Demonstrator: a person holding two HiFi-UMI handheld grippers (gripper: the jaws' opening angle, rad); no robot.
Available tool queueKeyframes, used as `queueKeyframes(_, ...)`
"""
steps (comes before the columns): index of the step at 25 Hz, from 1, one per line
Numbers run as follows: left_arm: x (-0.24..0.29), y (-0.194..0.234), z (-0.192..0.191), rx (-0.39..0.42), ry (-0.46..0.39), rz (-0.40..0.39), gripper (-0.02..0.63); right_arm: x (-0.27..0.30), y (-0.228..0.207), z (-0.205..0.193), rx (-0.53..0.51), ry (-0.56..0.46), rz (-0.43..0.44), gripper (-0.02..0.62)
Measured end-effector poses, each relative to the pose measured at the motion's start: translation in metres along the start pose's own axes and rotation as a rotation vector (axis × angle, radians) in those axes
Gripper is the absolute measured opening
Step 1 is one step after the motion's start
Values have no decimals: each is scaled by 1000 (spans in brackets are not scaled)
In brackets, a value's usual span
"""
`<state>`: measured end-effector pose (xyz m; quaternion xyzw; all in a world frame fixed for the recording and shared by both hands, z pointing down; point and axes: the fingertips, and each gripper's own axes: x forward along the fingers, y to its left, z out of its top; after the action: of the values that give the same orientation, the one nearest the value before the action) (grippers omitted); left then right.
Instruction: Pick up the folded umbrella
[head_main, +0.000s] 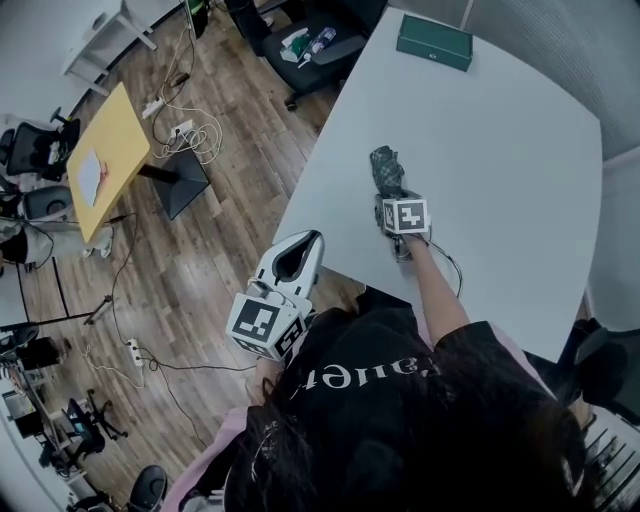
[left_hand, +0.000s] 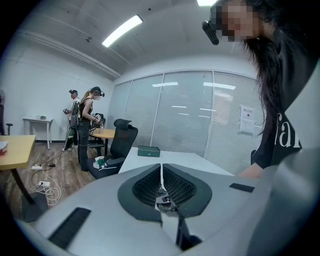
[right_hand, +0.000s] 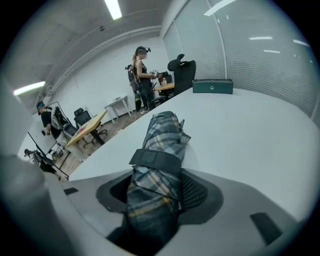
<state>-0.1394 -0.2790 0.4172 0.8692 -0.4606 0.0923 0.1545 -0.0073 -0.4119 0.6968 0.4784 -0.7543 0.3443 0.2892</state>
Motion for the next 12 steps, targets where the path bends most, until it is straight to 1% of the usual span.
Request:
queueKeyframes(3, -6, 2, -1, 1, -6, 6, 28, -4, -4, -1, 103, -34, 62, 238)
queueKeyframes(7, -15, 4, -2, 1, -9, 3, 28, -17, -3, -15, 253, -41, 123, 232)
queueKeyframes(9, -19, 5, -3, 1, -12, 4, 28, -26, 0, -23, 294, -46, 148, 230)
queueKeyframes(12, -25, 5, -5, -1, -19, -1, 28, -45, 5, -25, 308, -64, 180, 229)
